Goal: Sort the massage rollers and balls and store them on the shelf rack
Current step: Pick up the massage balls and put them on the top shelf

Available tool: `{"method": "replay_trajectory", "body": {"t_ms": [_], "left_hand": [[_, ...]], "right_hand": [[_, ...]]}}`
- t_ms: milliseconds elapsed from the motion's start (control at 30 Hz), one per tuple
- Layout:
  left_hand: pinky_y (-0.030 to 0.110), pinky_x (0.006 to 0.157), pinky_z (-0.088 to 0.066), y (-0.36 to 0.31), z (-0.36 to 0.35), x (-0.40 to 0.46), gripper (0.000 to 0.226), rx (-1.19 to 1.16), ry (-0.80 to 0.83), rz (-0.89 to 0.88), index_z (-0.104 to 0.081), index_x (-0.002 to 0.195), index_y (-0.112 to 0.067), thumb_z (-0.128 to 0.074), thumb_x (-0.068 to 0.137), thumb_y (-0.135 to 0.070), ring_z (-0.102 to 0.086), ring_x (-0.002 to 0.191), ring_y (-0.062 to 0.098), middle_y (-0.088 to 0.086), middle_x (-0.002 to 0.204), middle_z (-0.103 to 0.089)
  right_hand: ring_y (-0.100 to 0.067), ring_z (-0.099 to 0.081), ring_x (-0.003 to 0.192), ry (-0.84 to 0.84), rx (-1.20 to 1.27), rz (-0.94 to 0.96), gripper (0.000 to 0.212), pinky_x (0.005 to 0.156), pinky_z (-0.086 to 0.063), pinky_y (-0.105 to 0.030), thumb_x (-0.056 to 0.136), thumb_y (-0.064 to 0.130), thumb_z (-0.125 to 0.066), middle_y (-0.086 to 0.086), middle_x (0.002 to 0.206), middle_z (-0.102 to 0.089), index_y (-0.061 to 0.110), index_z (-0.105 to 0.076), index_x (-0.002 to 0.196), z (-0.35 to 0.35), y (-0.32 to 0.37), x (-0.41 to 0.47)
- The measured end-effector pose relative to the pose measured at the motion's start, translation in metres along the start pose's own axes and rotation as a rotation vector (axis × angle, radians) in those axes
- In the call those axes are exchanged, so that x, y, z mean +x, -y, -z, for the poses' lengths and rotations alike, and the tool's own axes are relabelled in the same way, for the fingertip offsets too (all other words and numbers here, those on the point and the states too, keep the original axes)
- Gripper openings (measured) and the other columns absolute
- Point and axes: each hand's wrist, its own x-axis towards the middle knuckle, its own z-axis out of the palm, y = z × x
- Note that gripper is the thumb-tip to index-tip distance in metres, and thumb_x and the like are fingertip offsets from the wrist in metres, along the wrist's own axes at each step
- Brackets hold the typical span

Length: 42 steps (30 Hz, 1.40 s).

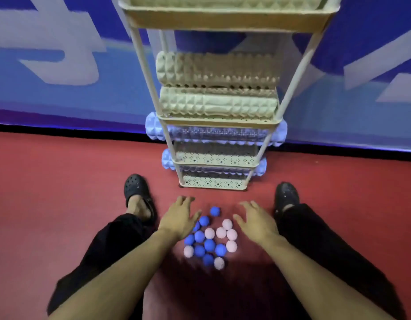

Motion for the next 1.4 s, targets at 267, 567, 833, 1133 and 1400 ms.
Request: {"method": "replay_trajectory", "body": {"t_ms": [267,567,833,1133,1400], "left_hand": [[0.043,0.103,-0.044,0.069,-0.131,0.037,0.056,-0.167,0.263,0.293,-0.042,0.147,-0.018,-0.055,0.098,-0.044,-0.055,0.125,0.035,0.011,0.141,-0.048],[0.044,0.103,-0.043,0.122,-0.197,0.113,0.062,-0.175,0.287,0.332,-0.039,0.151,-0.025,-0.064,0.094,-0.033,-0.057,0.119,0.039,0.013,0.137,-0.047],[0.044,0.104,-0.040,0.134,-0.214,0.125,0.051,-0.121,0.344,0.257,-0.046,0.140,-0.020,-0.061,0.096,-0.040,-0.050,0.123,0.035,0.014,0.126,-0.054],[0.049,0.097,-0.046,0.121,-0.169,0.106,0.051,-0.136,0.296,0.267,-0.046,0.128,-0.020,-0.059,0.093,-0.055,-0.059,0.111,0.037,0.011,0.121,-0.055],[0.043,0.096,-0.048,0.047,-0.048,0.061,0.049,-0.155,0.088,0.115,-0.050,0.128,-0.023,-0.062,0.092,-0.055,-0.061,0.107,0.029,0.005,0.120,-0.057]], "right_hand": [[-0.028,-0.058,0.125,0.274,0.063,-0.212,0.047,0.098,-0.050,-0.039,0.094,0.046,-0.059,-0.004,0.139,-0.058,0.026,-0.051,0.135,-0.127,-0.060,0.049],[-0.030,-0.060,0.120,0.260,0.245,-0.341,0.064,0.093,-0.050,-0.040,0.078,0.065,-0.066,-0.005,0.132,-0.059,0.027,-0.054,0.128,-0.212,-0.070,0.113],[-0.025,-0.060,0.118,0.252,0.289,-0.380,0.083,0.094,-0.050,-0.040,0.061,0.080,-0.069,0.001,0.127,-0.060,0.030,-0.056,0.126,-0.234,-0.080,0.125],[-0.033,-0.059,0.105,0.083,0.381,-0.291,0.034,0.088,-0.042,-0.036,0.079,0.035,-0.080,-0.016,0.103,-0.067,0.008,-0.070,0.097,-0.212,-0.087,0.107],[-0.027,-0.062,0.109,-0.085,0.432,-0.170,0.041,0.094,-0.046,-0.030,0.078,0.038,-0.083,-0.004,0.114,-0.063,0.021,-0.071,0.113,-0.090,-0.043,0.045]]}}
